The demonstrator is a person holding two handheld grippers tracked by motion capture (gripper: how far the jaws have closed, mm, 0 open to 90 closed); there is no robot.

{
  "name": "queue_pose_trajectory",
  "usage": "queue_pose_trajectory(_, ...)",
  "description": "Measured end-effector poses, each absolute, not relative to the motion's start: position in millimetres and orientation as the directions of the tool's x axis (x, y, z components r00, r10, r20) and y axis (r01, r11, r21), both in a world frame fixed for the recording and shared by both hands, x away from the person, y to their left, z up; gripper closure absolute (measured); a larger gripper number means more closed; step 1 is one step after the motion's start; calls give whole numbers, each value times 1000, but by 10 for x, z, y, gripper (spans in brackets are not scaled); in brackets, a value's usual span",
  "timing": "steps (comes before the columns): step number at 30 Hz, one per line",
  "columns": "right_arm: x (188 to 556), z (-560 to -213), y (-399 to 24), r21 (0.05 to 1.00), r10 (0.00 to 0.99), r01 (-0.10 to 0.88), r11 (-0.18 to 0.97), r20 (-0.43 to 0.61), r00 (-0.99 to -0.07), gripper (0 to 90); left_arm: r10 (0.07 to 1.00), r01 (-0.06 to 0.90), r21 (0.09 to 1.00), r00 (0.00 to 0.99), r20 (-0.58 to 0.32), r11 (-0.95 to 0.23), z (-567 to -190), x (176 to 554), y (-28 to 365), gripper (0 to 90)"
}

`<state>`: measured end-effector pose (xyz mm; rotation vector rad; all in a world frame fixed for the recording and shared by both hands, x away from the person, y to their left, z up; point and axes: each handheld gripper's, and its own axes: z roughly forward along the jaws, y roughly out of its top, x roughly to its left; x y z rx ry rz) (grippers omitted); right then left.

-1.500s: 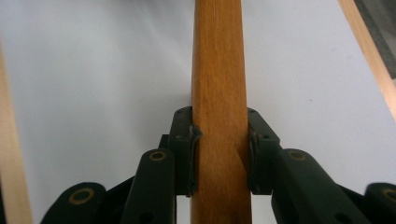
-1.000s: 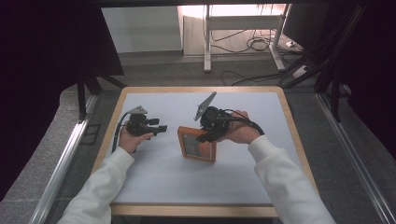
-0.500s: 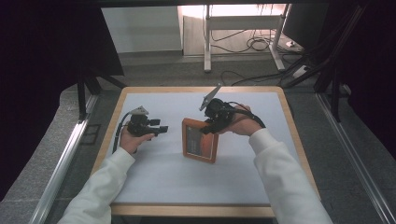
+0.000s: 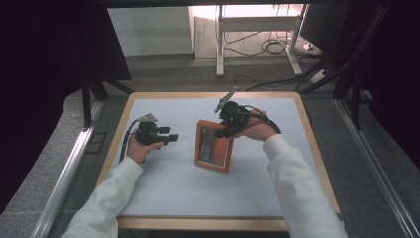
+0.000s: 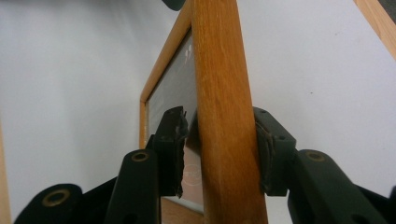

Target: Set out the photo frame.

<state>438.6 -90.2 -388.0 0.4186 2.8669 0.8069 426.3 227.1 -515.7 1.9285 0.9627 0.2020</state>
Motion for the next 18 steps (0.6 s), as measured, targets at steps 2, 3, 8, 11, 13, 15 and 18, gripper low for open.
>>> queue_pose_trajectory(2,4416,-3895,-909,529,305,232,816,-53,-951,574,694,540,803,679,-241,-251,-5156,4259,2260,373)
queue_pose_trajectory(3,4427,-3906,-910,533,307,234,813,-50,-950,569,693,540,804,680,-241,-251,-5155,4258,2258,373)
queue_pose_trajectory(8,4443,-3931,-883,535,312,232,812,-63,-948,526,693,540,804,680,-241,-250,-5161,4259,2260,373)
queue_pose_trajectory(11,4430,-3935,-866,538,309,225,812,-71,-948,510,694,541,803,679,-241,-250,-5158,4259,2268,373)
queue_pose_trajectory(13,4410,-3908,-874,554,315,226,802,-68,-947,475,694,541,803,678,-242,-248,-5158,4257,2271,372)
queue_pose_trajectory(15,4382,-3867,-890,570,324,226,790,-76,-943,434,694,544,802,677,-245,-248,-5161,4257,2271,372)
queue_pose_trajectory(18,4328,-3795,-927,596,343,227,770,-87,-935,384,694,543,801,678,-242,-252,-5161,4252,2268,373)
